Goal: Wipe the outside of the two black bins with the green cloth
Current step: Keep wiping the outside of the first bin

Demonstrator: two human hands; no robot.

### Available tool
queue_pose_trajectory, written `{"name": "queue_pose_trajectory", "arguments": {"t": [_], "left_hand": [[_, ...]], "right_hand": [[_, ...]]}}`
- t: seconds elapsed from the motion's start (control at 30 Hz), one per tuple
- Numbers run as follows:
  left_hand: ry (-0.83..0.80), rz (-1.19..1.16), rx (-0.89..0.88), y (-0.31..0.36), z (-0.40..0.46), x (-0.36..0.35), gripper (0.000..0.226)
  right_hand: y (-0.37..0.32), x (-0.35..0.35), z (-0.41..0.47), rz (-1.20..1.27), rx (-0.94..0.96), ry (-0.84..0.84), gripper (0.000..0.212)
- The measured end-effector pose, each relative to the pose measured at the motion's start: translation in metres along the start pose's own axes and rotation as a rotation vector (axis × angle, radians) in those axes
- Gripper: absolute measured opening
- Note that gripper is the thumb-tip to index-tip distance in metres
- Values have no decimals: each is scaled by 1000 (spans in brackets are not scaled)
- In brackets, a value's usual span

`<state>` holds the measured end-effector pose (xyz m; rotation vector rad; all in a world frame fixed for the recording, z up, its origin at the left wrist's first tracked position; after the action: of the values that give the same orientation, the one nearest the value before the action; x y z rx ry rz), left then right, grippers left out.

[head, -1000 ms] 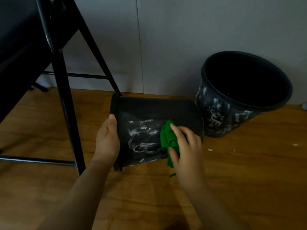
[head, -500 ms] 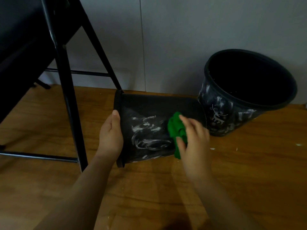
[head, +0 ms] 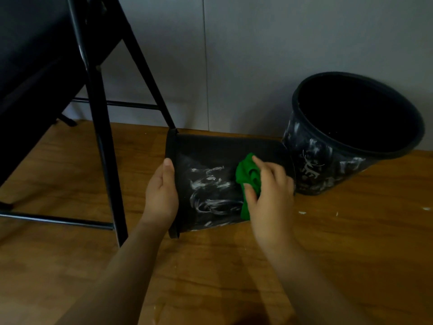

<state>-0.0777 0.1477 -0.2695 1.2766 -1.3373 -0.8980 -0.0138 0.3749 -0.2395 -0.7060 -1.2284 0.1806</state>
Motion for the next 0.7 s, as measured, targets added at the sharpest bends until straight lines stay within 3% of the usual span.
{"name": "queue_pose_trajectory", "arguments": {"t": [0.13, 0.3, 0.47, 0.63, 0.7], "left_hand": [[-7, -11, 6, -2, 1, 0, 43], [-7, 5, -27, 1, 2, -1, 44], [-11, -2, -42, 4, 1, -1, 43], [-34, -19, -28, 2, 2, -3, 43], [-40, -32, -11, -2, 4, -3, 43]], "right_hand": [[-20, -13, -4, -9, 176, -134, 62], [-3, 0, 5, -25, -14, 19, 59], [-42, -20, -8, -51, 256, -177, 63], [-16, -5, 12, -67, 37, -32, 59], [-31, -10, 7, -73, 67, -36, 60]]}}
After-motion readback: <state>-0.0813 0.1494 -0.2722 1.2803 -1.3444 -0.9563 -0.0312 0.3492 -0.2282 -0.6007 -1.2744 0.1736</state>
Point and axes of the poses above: each hand's wrist, its own z-axis towards the middle knuckle, its own x-axis out of the back of the hand, y = z × x, the point moved 10 cm from there along z, towards the middle knuckle
